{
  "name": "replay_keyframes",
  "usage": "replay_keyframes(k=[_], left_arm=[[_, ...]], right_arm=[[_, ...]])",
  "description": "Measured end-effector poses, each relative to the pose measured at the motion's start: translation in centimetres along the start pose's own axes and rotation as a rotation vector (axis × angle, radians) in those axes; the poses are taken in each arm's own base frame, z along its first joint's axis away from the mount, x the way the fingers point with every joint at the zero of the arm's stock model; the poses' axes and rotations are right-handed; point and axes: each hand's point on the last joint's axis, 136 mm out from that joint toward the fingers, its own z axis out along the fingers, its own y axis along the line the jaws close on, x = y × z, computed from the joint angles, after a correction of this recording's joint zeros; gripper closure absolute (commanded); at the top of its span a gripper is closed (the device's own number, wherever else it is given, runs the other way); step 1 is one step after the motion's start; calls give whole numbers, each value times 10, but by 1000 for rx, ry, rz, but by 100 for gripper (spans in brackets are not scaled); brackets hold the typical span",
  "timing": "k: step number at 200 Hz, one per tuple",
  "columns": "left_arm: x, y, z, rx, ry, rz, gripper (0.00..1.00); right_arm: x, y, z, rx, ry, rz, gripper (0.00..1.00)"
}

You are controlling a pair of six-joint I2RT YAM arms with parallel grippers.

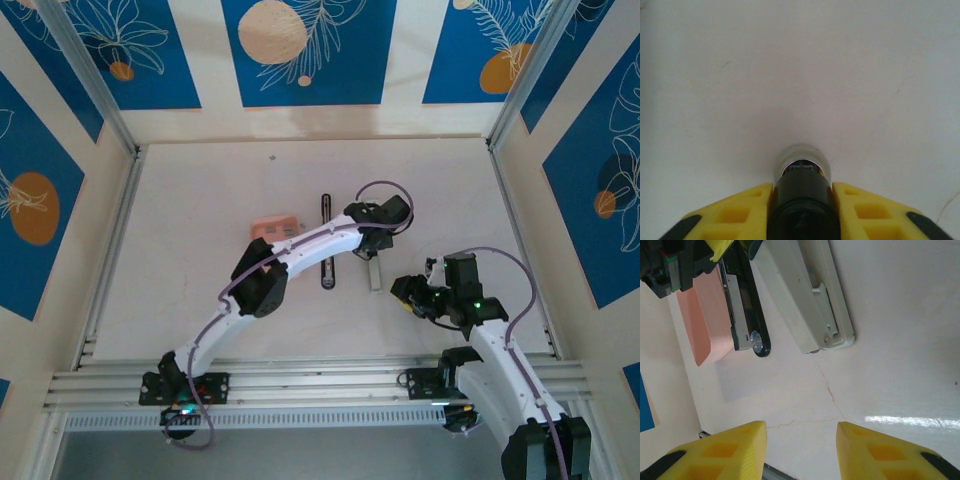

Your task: Load the staples into the stapler

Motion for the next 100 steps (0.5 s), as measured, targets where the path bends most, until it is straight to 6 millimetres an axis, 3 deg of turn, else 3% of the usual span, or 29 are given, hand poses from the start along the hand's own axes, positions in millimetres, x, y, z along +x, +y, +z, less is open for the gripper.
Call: replay_keyframes(k=[27,64,100], left_arm=[[-7,-6,-5,21,-20,-4,46],[-17,-8,-11,25,-63,28,37],[-36,-4,-50,57,-126,115,28]], right_arm=[[0,0,0,0,0,0,59],[-4,3,-3,13,-10,-3,58],[-12,19,-7,36,-14,-61,58]])
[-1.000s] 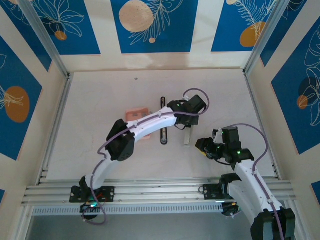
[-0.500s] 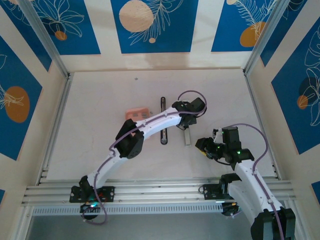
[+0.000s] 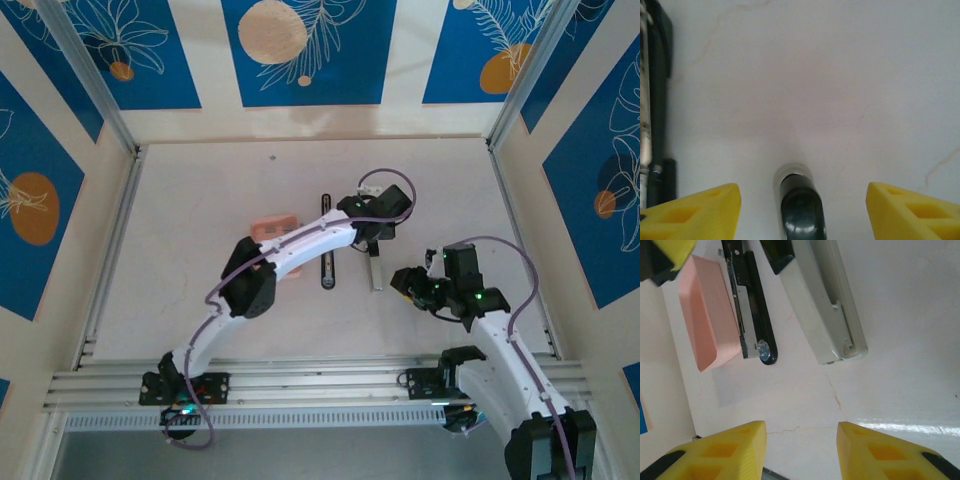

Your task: Load the staples into the stapler

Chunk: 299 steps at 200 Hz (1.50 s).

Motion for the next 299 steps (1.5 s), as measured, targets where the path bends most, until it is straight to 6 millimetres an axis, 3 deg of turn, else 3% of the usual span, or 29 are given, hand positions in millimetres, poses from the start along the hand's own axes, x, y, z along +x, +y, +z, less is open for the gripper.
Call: replay_keyframes(k=[32,59,114,188,242,299], left_arm=[[-17,25,-55,93,-69,37,24],[-22,64,-78,181,-98,8,23],[19,165,-76,228,-81,-19,22],[34,246,-100,197,-161,-65,22],[47,286,-103,155,-181,-108,22],[44,302,-102,142,-183,-119,22]], right_arm=[[0,11,4,46,31,-63,56],[2,23,16,109,77,-134,53],[-17,60,60,250,136,-307,42],[-70,104,163,396,193,-507,37],[-101,108,219,505,203,-607,37],[-117,93,244,596,226,-643,48]])
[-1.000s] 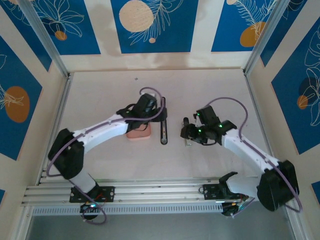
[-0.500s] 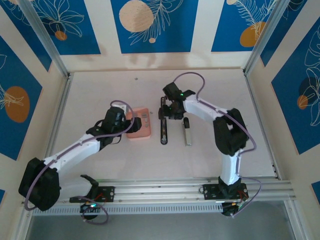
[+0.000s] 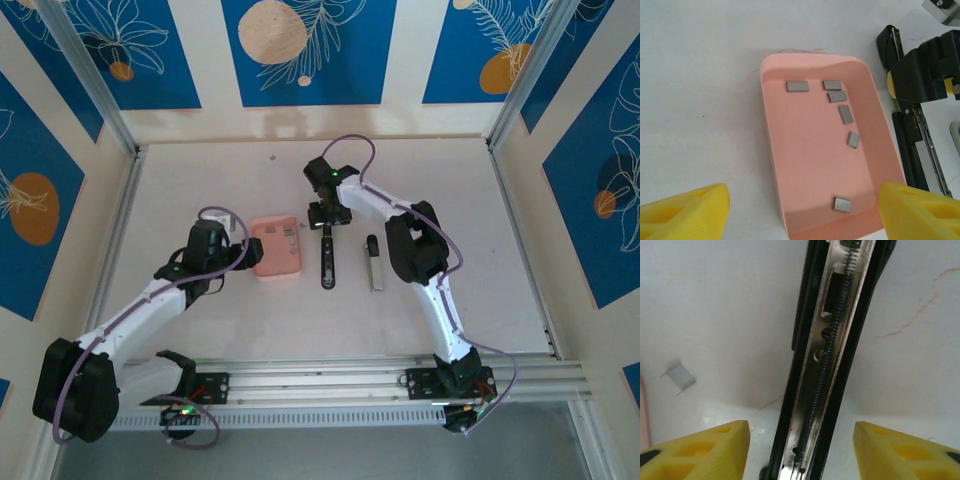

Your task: Load the staples into the stapler

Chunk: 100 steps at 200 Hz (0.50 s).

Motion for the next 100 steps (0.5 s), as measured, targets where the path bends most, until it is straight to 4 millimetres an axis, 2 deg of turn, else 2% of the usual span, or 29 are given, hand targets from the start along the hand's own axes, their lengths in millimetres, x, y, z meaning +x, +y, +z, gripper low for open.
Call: replay_keyframes(k=[60,100], left_arm=[[3,6,4,4,22,-16,22],[4,7,4,8,29,-13,22]], right_arm=[[-1,-2,8,-12,15,-2,68],[-2,0,8,-21,1,-17,75]])
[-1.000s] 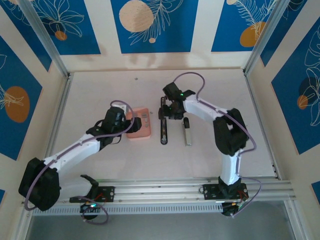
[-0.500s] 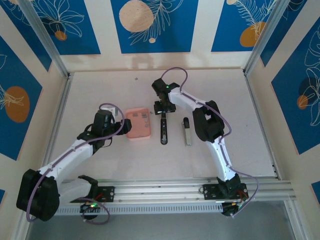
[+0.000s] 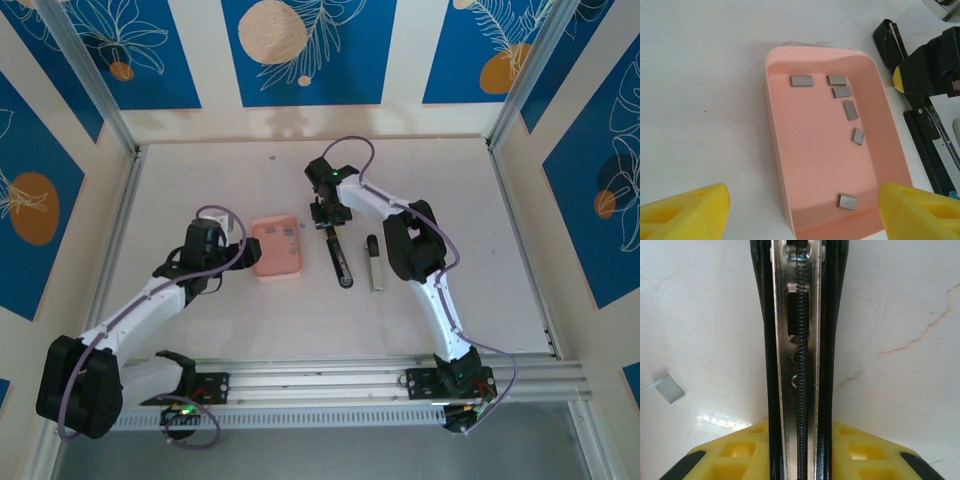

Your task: Load the staples into the stapler

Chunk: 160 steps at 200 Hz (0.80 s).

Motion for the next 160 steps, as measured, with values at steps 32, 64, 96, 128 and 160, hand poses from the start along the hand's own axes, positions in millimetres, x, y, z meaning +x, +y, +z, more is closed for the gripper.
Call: replay_keyframes(k=[32,64,96,128,160], left_arm=[[0,-1,-2,12,3,28,22],[-4,-12,-9,70,-19,97,23],[-5,-24,-11,145,-41,184,24],[-2,-41,-12,252,-67,309,27],[7,-61,-19,389,-99,453,31]], right_arm=[[13,0,-7,-15,-35,-12,78],[42,0,-22,-34,-62,-51,81],[64,16,-46,-118,-162,-139,82],[79,39,-68,-224,-286,-242,83],[99,57,-74,-351,-374,-338,84]])
